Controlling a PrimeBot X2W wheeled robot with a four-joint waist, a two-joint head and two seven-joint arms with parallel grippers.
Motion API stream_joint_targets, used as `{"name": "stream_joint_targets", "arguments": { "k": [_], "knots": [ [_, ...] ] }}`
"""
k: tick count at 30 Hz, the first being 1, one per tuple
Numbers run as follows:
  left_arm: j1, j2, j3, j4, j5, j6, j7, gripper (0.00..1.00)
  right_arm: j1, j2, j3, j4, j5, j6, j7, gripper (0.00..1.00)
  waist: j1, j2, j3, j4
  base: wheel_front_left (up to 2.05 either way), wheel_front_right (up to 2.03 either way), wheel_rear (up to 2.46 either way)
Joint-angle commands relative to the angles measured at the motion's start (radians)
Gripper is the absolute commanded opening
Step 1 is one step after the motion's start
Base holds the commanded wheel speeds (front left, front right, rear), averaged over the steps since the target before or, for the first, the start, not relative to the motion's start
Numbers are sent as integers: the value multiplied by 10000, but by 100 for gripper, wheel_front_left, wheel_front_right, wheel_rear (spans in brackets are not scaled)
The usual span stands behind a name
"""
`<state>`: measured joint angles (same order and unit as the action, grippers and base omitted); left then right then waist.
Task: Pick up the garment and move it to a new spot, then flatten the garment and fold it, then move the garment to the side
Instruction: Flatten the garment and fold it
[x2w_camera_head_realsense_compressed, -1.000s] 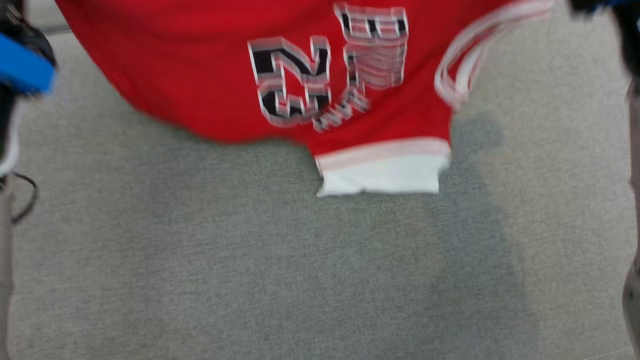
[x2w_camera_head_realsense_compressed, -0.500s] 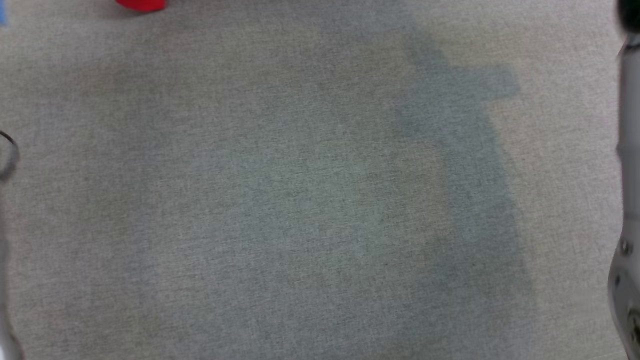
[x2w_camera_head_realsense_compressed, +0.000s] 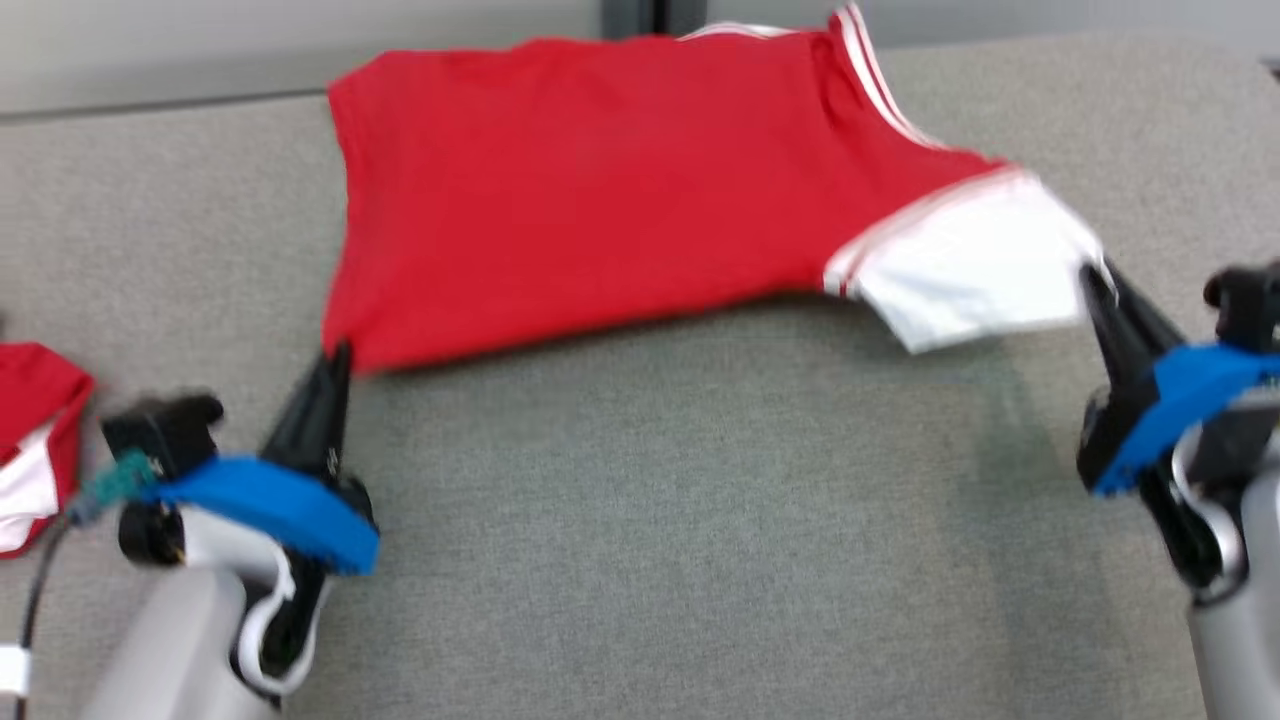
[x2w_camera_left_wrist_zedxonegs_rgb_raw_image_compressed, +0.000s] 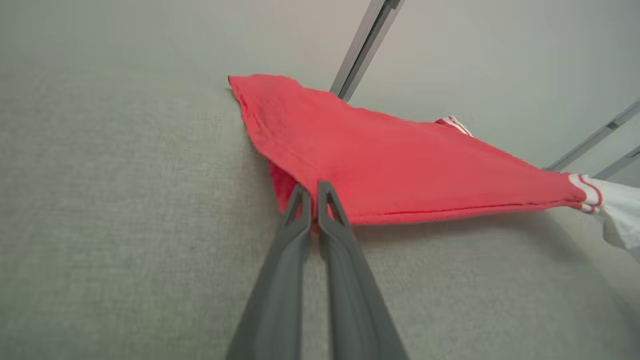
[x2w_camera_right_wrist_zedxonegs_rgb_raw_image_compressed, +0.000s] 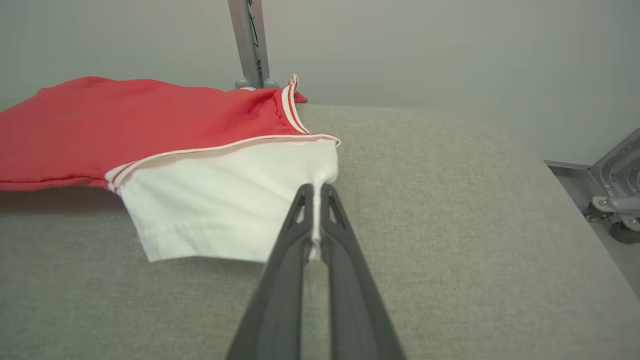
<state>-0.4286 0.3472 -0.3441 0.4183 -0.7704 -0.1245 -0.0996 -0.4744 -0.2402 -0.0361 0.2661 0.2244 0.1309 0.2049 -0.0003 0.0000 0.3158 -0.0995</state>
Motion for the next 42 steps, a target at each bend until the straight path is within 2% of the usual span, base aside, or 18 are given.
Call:
{"name": "stream_joint_targets", "arguments": {
  "k": [1, 3, 7, 14, 19, 22, 24, 27, 31, 42],
  "knots": [
    [511, 66, -91, -177, -77, -68, 41, 0, 771, 41, -256, -610, 33, -1, 543, 0, 3, 0, -411, -131, 0, 0, 0],
    [1309, 28, -191, -462, -253, -5, 154, 0, 1772, 250, -589, -1586, -2, -1, 1426, 0, 3, 0, -747, -79, 0, 0, 0],
    [2842, 104, -364, -1399, -460, 478, 533, 0, 3606, 718, -1152, -3289, -115, 0, 2942, 0, 3, 0, -1315, 10, 0, 0, 0],
    [5233, 573, -430, -3619, -604, 1816, 1412, 0, 6233, 1585, -1583, -5713, -288, 0, 5384, 0, 3, 0, -1775, 126, 0, 0, 0],
    [6360, 971, -478, -5017, -573, 2674, 2059, 0, 7343, 1819, -1604, -6742, 34, 0, 6710, 0, 3, 0, -1873, 134, 0, 0, 0],
    [6678, 1261, -484, -5645, -472, 2992, 2417, 0, 7600, 1853, -1498, -7188, 266, 0, 7232, 0, 3, 0, -1875, 129, 0, 0, 0],
    [6637, 1411, -476, -5978, -471, 3069, 2619, 0, 7431, 1856, -1468, -7448, 129, 0, 7182, 0, 3, 0, -1860, 128, 0, 0, 0],
    [6237, 1550, -522, -6188, -358, 3085, 2885, 0, 6849, 1561, -1232, -7434, -19, 0, 7000, 0, 3, 0, -1803, 91, 0, 0, 0],
    [5540, 1273, -527, -5992, -497, 2934, 2959, 0, 5758, 1052, -856, -6802, 85, 0, 6669, 0, 3, 0, -1690, 60, 0, 0, 0],
    [3048, 401, -585, -3899, -604, 2725, 3140, 0, 2449, 202, -199, -4224, 275, 0, 5394, 0, 3, 0, -1143, 493, 0, 0, 0]
  ]
}}
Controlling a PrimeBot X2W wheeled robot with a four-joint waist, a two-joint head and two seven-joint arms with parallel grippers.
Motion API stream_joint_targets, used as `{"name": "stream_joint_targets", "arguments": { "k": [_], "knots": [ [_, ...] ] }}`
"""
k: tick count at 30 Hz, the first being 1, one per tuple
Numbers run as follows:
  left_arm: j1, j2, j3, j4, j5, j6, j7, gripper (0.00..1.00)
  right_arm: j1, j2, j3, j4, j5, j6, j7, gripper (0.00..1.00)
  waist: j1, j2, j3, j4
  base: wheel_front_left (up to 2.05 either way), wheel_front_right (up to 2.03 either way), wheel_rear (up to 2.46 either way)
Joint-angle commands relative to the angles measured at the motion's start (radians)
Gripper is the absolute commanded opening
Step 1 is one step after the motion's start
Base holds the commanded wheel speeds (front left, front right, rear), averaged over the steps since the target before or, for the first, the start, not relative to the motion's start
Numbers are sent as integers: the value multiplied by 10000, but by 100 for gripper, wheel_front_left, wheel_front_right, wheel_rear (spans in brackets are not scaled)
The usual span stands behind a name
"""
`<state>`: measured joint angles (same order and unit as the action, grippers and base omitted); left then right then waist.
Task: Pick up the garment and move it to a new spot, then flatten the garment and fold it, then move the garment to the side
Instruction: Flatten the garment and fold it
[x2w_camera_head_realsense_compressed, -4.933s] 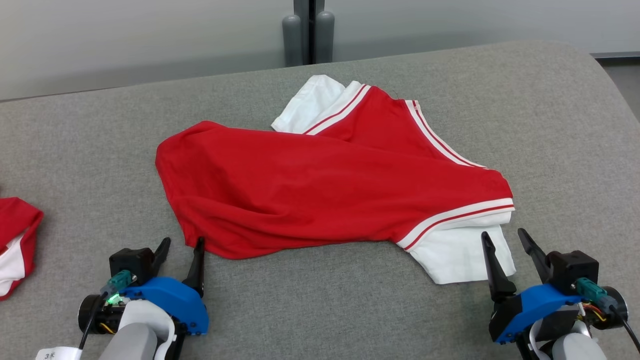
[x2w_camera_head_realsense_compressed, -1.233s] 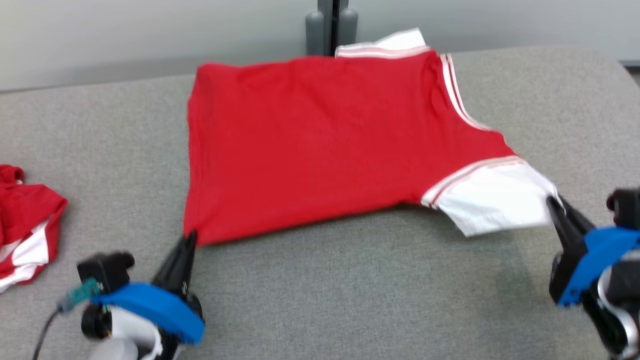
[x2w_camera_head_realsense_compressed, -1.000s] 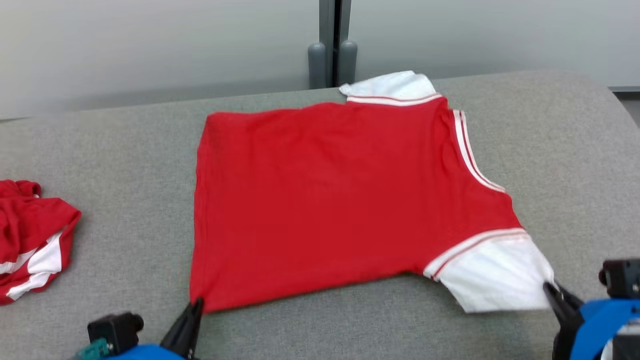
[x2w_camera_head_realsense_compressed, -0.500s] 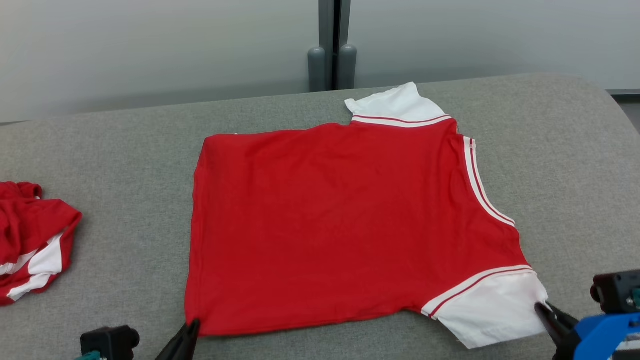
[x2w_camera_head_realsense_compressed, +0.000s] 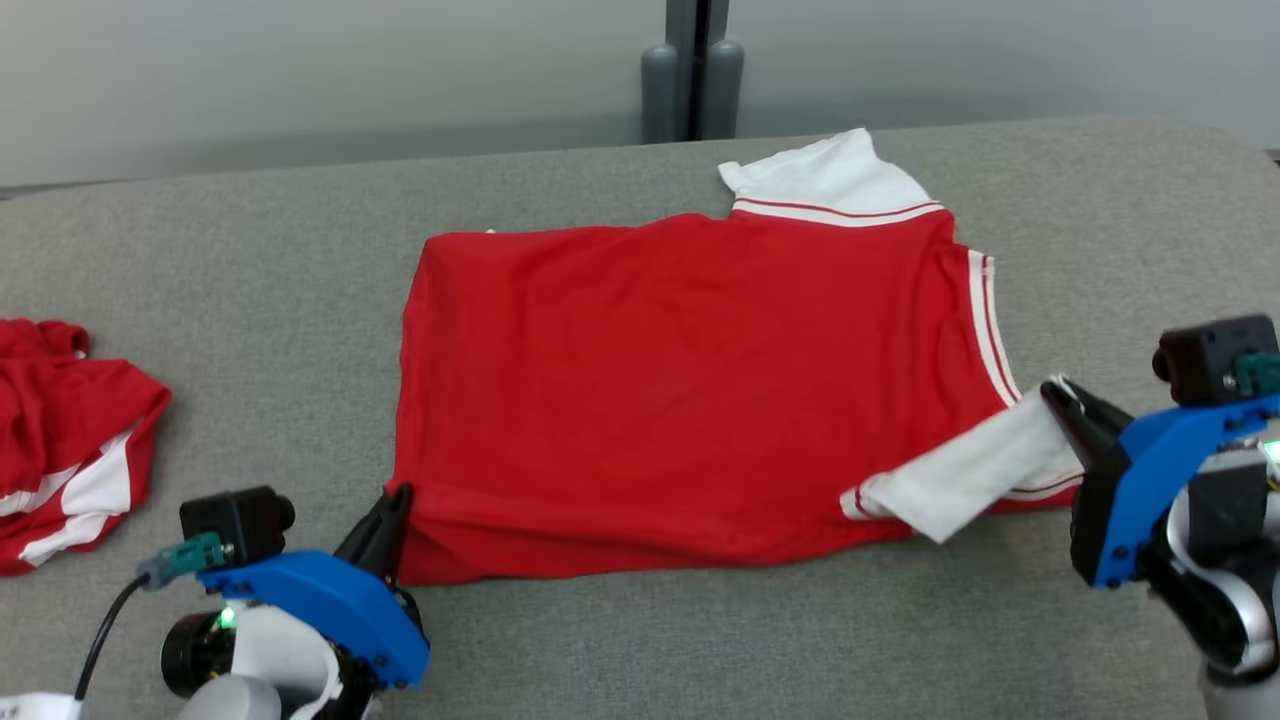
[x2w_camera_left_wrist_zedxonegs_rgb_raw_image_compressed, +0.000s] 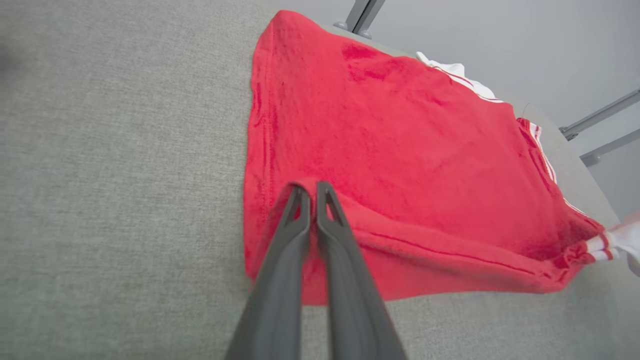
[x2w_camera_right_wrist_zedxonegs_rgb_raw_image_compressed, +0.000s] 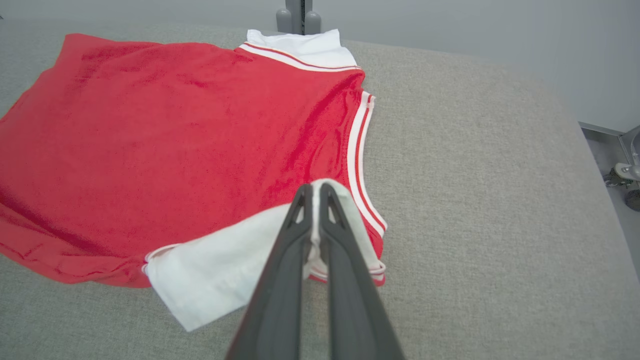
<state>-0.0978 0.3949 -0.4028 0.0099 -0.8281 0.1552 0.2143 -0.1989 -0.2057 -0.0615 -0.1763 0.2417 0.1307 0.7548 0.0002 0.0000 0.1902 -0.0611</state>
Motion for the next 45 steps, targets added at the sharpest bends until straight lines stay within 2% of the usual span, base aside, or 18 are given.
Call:
{"name": "stream_joint_targets", "arguments": {
  "k": [1, 9, 21, 22, 23, 24, 25, 34, 43, 45],
  "knots": [
    [-462, -73, -30, 410, 73, -102, -13, 0, -550, -184, 83, 422, 156, 2, -209, 0, -2, 0, 162, 141, 0, 0, 0],
    [-1621, -503, -151, 1906, 222, -588, -496, 0, -1941, -552, 371, 1935, 162, 2, -925, 0, -2, 0, 624, 344, 0, 0, 0],
    [-2325, -822, -128, 3098, 355, -835, -1261, 0, -2903, -507, 494, 3134, -91, 2, -2030, 0, -2, 0, 921, 356, 0, 0, 0],
    [-2376, -841, -132, 3161, 374, -851, -1333, 5, -2979, -479, 511, 3201, -84, 2, -2138, 42, -2, 0, 926, 359, 0, 0, 0],
    [-2409, -860, -147, 3226, 377, -876, -1383, 33, -3025, -464, 563, 3269, -68, 4, -2257, 100, -2, 0, 926, 364, 0, 0, 0],
    [-2447, -869, -168, 3287, 433, -903, -1438, 92, -3077, -463, 626, 3352, -16, 2, -2378, 100, -2, 0, 918, 369, 0, 0, 0],
    [-2482, -888, -186, 3342, 472, -909, -1490, 100, -3138, -493, 702, 3413, -4, 2, -2503, 100, -2, 0, 900, 374, 0, 0, 0],
    [-2103, -824, -384, 3520, 774, -1056, -2153, 100, -3004, -647, 743, 3717, 143, 2, -3264, 100, -2, 0, 460, 384, 0, 0, 0],
    [-1033, -680, -925, 3040, 1119, -923, -2241, 100, -1320, -278, -384, 3145, -348, 2, -2401, 100, -2, 0, 106, 287, 0, 0, 0],
    [-925, -660, -1052, 3062, 1185, -849, -2159, 100, -976, -31, -720, 3036, -514, 2, -2409, 100, -2, 0, 114, 284, 0, 0, 0]
  ]
}}
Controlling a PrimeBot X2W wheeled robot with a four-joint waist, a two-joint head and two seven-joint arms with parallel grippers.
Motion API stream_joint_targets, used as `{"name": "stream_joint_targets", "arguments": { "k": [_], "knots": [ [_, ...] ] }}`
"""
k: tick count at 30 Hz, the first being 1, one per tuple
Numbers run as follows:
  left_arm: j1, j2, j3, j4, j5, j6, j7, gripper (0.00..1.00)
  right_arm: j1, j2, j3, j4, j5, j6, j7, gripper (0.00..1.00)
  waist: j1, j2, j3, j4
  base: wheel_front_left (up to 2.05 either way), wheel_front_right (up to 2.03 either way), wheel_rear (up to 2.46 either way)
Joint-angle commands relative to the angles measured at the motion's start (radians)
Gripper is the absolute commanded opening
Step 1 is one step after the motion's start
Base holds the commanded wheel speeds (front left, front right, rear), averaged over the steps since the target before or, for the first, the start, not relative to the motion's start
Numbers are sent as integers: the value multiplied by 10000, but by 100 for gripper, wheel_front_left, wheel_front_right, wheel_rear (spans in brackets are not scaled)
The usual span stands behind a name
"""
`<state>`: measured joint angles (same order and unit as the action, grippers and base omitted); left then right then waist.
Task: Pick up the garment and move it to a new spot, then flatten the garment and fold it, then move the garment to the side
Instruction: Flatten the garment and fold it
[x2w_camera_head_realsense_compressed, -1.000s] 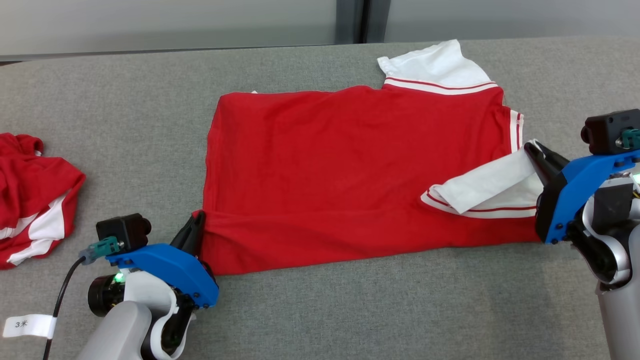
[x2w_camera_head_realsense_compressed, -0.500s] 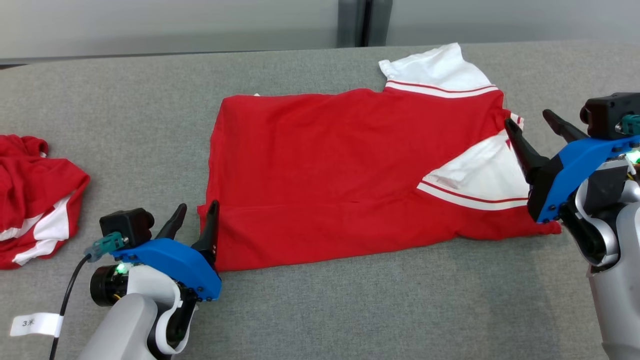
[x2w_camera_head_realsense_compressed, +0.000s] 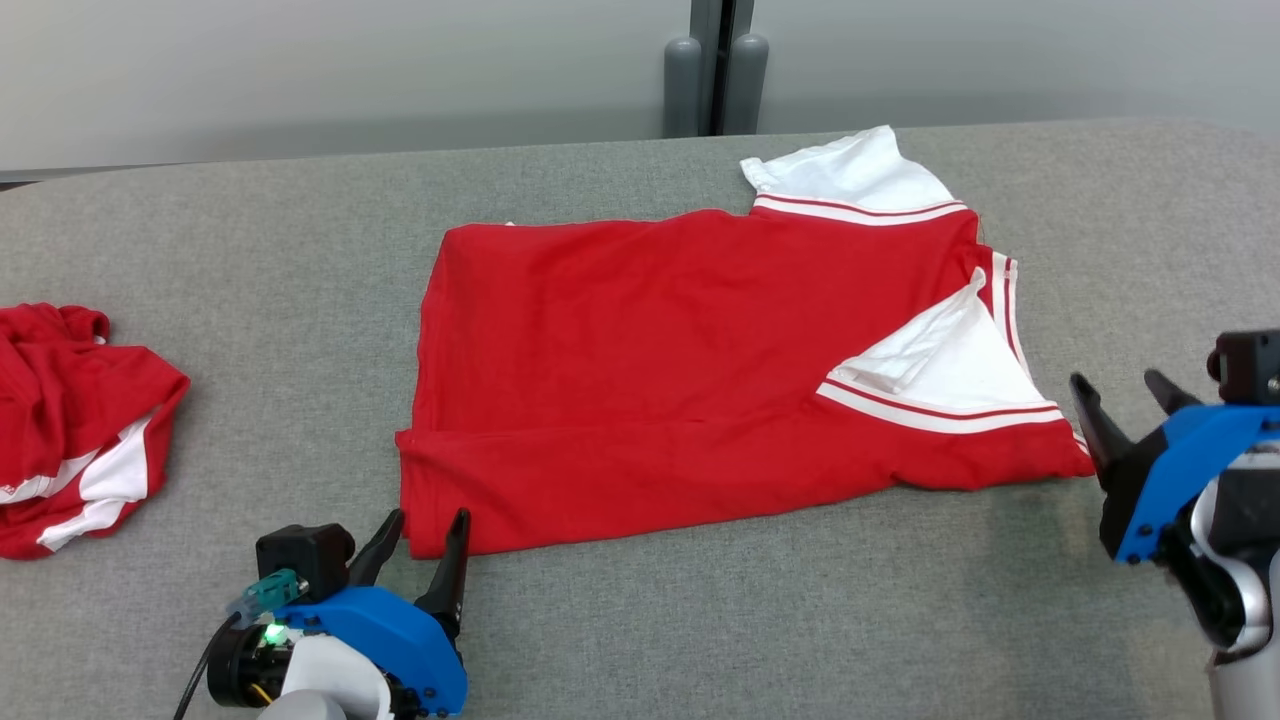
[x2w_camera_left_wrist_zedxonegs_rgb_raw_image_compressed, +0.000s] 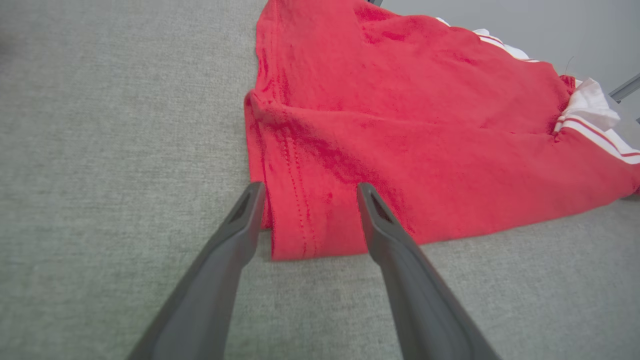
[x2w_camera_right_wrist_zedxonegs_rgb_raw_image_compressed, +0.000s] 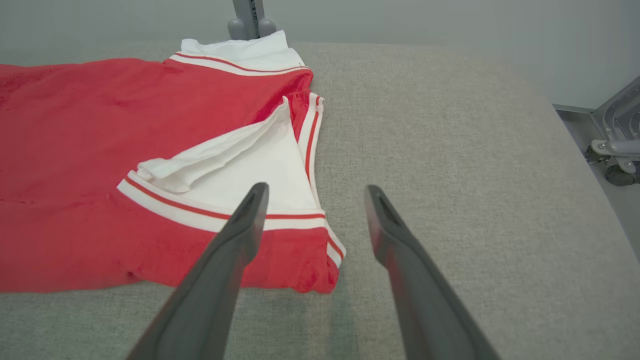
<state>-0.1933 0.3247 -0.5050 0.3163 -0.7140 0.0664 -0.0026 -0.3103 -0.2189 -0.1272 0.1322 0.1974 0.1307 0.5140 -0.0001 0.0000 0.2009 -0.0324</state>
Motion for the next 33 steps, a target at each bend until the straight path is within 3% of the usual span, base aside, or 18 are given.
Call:
{"name": "stream_joint_targets", "arguments": {
  "k": [1, 13, 14, 15, 16, 25, 26, 27, 29, 33],
  "knots": [
    [38, 32, -62, 23, 62, 75, 47, 100, 270, 205, -192, -76, -200, 4, 10, 100, 1, 0, 21, -8, 0, 0, 0],
    [-401, -264, -64, 1162, 107, 789, 373, 100, 52, 1378, -1375, 1168, -1812, 2, -441, 100, 1, 0, 491, -106, 0, 0, 0],
    [-428, -305, -72, 1247, 68, 810, 437, 93, -7, 1437, -1395, 1341, -1916, 2, -461, 100, 1, 0, 524, -98, 0, 0, 0],
    [-437, -329, -81, 1299, 69, 817, 475, 4, -99, 1488, -1461, 1498, -1976, 2, -518, 100, 1, 0, 561, -93, 0, 0, 0],
    [-411, -383, -126, 1350, -13, 782, 593, 0, -184, 1529, -1519, 1659, -2012, 2, -525, 100, 1, 0, 609, -83, 0, 0, 0],
    [-311, -446, -286, 1452, -216, 521, 786, 0, -539, 1681, -1611, 2853, -1908, 4, -681, 100, 1, 0, 771, -23, 0, 0, 0],
    [-288, -450, -305, 1468, -244, 491, 794, 0, -536, 1694, -1517, 3032, -1812, 4, -604, 90, 1, 0, 761, -25, 0, 0, 0],
    [-265, -454, -313, 1480, -264, 488, 799, 0, -528, 1707, -1406, 3132, -1680, 13, -535, 48, 1, 0, 740, -28, 0, 0, 0],
    [-209, -459, -314, 1482, -293, 485, 757, 0, -450, 1727, -1174, 3214, -1336, 14, -540, 0, 1, 0, 665, -38, 0, 0, 0],
    [-90, -342, -170, 1330, -282, 553, 464, 0, -134, 1683, -1138, 2872, -994, 13, -783, 0, 1, 0, 432, -64, 0, 0, 0]
  ]
}}
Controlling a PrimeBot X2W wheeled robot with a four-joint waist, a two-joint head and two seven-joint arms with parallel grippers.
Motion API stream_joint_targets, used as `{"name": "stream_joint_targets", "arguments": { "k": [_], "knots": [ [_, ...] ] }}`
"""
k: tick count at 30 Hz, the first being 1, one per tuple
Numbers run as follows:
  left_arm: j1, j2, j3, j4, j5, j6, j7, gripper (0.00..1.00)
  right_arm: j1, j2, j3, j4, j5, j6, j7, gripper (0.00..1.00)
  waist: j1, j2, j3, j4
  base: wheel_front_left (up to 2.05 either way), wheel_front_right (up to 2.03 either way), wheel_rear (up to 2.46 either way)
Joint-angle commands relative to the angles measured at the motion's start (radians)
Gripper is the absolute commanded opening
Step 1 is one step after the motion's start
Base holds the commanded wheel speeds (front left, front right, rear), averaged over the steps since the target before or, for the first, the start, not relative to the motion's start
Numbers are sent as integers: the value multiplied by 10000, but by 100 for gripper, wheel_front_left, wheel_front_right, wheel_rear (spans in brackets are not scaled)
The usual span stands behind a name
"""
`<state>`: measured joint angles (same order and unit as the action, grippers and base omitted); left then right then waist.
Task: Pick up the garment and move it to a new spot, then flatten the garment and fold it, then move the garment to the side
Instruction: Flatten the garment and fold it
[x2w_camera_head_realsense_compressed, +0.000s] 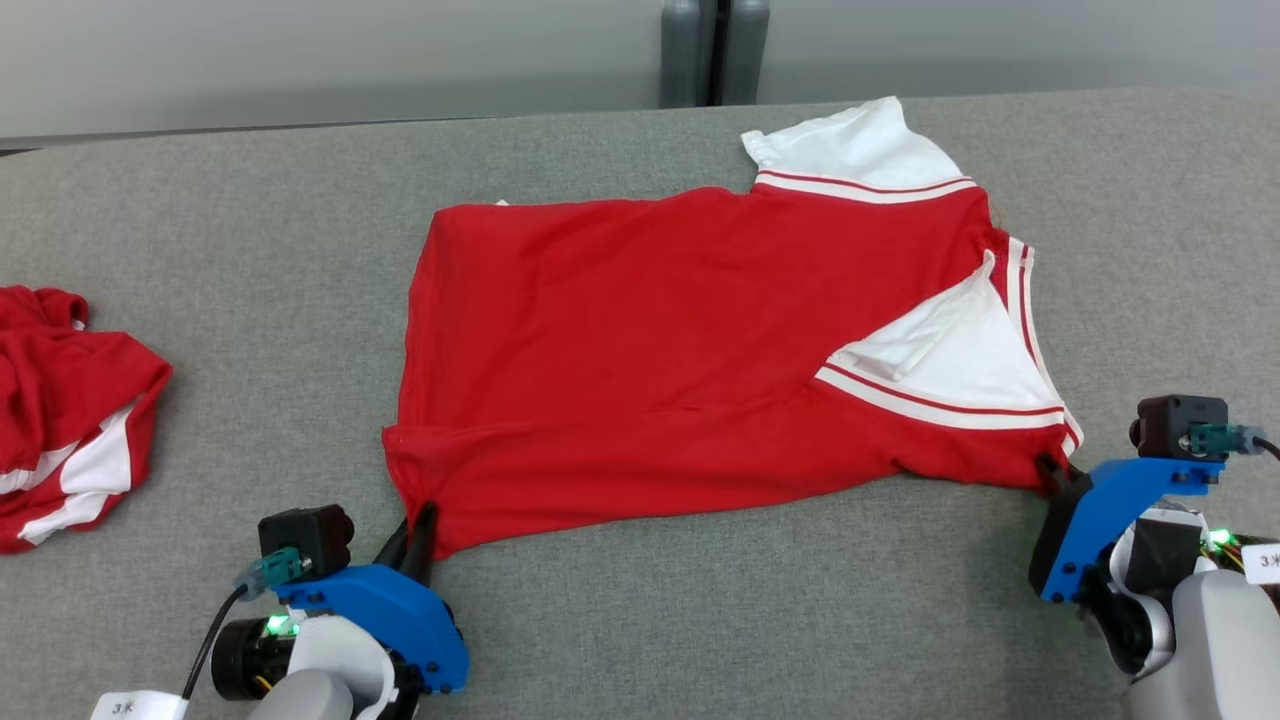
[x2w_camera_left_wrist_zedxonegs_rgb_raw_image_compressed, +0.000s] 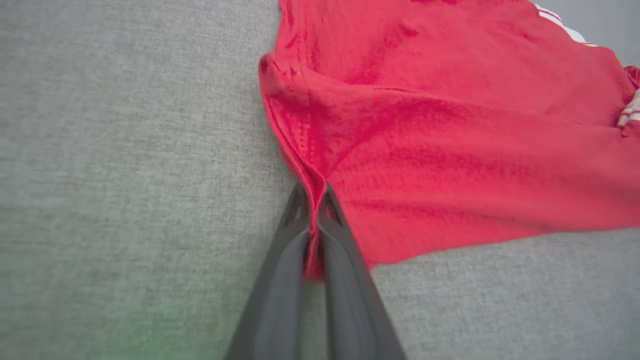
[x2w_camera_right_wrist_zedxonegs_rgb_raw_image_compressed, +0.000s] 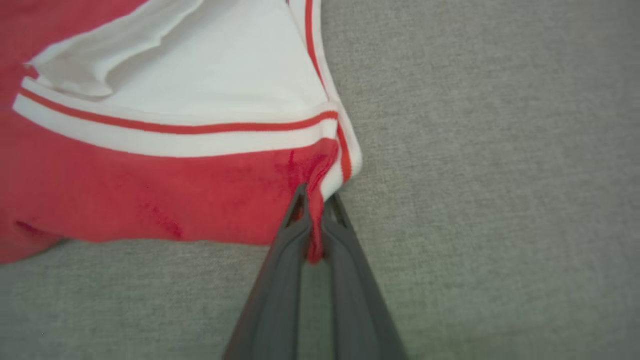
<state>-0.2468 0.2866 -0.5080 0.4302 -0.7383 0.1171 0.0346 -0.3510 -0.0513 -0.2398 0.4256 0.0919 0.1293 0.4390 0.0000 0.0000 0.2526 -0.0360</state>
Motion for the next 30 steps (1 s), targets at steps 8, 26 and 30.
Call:
{"name": "stream_joint_targets", "arguments": {
  "k": [8, 26, 30],
  "knots": [
    [1053, 594, 145, -752, -179, 327, 167, 0, 1772, -7, -48, -2152, 756, 16, 401, 0, 0, 0, -632, -49, 0, 0, 0],
    [3117, 1381, 293, -3575, -925, 1480, 1675, 100, 3925, -4, -188, -4500, 1584, 17, 1596, 100, 0, 0, -791, -97, 0, 0, 0],
    [3020, 1548, 397, -4008, -949, 1568, 1818, 100, 3404, -1, 18, -4773, 1264, 17, 1557, 100, 0, 0, -722, -100, 0, 0, 0]
  ]
}}
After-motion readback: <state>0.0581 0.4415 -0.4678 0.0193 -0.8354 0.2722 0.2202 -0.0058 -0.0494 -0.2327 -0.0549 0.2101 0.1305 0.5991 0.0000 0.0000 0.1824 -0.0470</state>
